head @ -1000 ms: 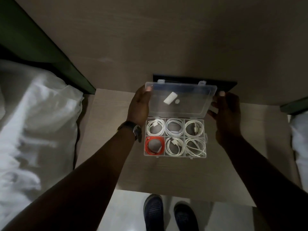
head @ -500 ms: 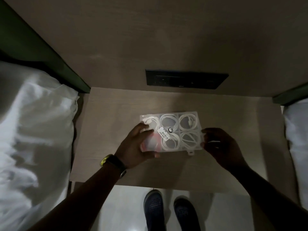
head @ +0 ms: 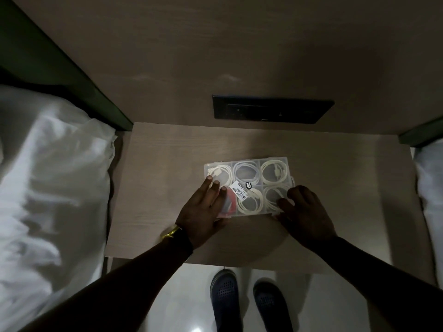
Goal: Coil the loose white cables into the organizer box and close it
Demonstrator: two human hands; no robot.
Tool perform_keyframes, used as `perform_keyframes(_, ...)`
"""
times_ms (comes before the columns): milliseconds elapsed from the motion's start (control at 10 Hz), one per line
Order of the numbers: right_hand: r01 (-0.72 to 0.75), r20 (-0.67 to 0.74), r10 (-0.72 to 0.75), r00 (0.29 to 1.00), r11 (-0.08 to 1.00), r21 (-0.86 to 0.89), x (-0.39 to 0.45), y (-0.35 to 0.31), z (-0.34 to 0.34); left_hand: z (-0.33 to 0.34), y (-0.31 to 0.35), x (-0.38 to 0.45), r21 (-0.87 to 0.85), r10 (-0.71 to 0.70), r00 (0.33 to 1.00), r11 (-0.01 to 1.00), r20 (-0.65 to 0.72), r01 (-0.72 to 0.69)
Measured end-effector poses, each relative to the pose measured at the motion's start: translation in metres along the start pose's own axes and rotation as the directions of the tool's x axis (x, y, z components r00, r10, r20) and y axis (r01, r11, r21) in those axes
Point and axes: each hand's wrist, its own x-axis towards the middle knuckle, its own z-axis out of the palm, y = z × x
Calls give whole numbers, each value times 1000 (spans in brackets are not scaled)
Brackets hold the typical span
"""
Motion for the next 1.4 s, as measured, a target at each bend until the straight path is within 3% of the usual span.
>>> perform_keyframes(100,21,-27,-22,999,999,-45,3,0,7,7,0,3,102,5,997,995,83,-13)
perform_keyframes(200,-29,-32,29,999,999,14,4,-4,8,8,2,2,56,-25,998,998,60,22)
perform_keyframes(300,-151,-24,158,987,969,198,2,-5,0,-3,10,1,-111,-114,993,987,4,114)
perform_keyframes(400,-456,38,502,864,747,484,-3,-15,-4,-23,17,-4,-308,-389,920,882,-48,357)
perform_keyframes(500,-625,297,779,552,151,766,-4,-22,-4,-30,28,-9,-778,-681,724,395,109,488)
perform_keyframes(600,-532,466,797,385,-221,817,6,-21,-8,-34,38,6,-799,-680,421,-492,600,344)
perform_keyframes(700,-491,521,789,327,-329,807,24,-15,-14,-39,30,35,-774,-677,377,-562,633,290)
perform_keyframes(800,-478,531,802,272,-366,798,47,-2,-15,-42,19,66,-789,-707,351,-530,614,312)
perform_keyframes(900,-441,531,805,263,-390,809,69,11,-14,-39,7,90,-796,-716,350,-519,604,312)
perform_keyframes(1000,-456,517,818,252,-371,809,83,19,-14,-30,-3,103,-791,-750,344,-374,565,483)
perform_keyframes(1100,-464,498,836,231,-355,811,86,22,-10,-28,-1,106,-812,-801,377,-216,465,543)
perform_keyframes(1200,-454,504,830,237,-364,813,85,23,-8,-31,5,103,-857,-813,421,-173,402,485)
perform_keyframes(1400,-561,522,789,325,-283,778,75,34,-26,-50,14,100,-743,-873,398,64,281,666)
